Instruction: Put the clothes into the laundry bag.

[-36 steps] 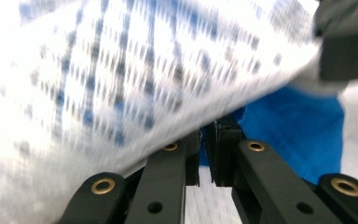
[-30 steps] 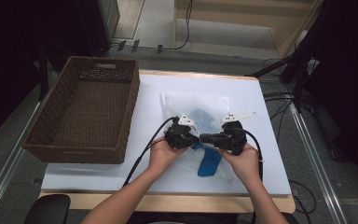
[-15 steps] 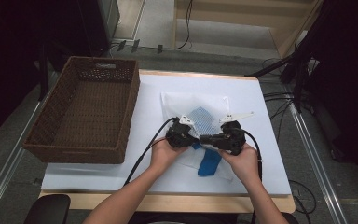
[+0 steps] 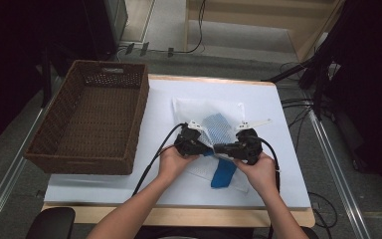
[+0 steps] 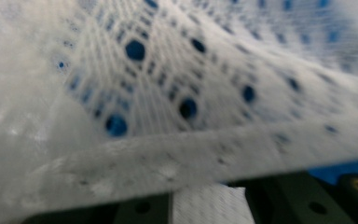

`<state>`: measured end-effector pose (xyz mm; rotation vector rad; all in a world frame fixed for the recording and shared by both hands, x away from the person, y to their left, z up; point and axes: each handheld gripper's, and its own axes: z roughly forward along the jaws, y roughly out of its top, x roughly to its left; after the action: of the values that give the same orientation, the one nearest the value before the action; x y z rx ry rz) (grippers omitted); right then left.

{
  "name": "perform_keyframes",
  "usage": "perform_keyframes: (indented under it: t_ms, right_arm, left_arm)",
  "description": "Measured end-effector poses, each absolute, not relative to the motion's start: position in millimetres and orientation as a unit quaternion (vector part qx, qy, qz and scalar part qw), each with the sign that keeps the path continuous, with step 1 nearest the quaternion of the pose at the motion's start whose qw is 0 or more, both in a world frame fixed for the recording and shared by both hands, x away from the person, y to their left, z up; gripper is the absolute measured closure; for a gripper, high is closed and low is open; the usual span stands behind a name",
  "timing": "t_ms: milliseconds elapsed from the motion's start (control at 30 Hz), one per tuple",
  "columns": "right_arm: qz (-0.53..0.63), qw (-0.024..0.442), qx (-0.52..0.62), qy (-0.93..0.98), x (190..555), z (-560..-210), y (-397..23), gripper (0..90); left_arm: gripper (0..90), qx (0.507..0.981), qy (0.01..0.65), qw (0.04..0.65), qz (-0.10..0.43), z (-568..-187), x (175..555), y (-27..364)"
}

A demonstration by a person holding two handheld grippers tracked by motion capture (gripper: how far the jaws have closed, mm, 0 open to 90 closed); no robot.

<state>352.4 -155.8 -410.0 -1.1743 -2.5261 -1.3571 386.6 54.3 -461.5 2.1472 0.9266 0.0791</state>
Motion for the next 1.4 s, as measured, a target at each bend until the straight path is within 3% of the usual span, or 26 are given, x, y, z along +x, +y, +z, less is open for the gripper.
perform_keyframes:
  t_ms: [300,633,1400]
  right_arm:
    - [-0.443,0.015,-0.381,-0.811,353,-408,-159,90.0]
    - [-0.443,0.013,-0.381,-0.811,353,-407,-160,90.0]
    - [-0.441,0.011,-0.385,-0.810,354,-408,-161,90.0]
  left_arm:
    - [61.4,0.857,0.343,0.383,0.023,-439,368,67]
    - [53.2,0.867,0.308,0.391,0.014,-423,335,70]
    - [43.2,0.874,0.278,0.399,-0.020,-464,299,20]
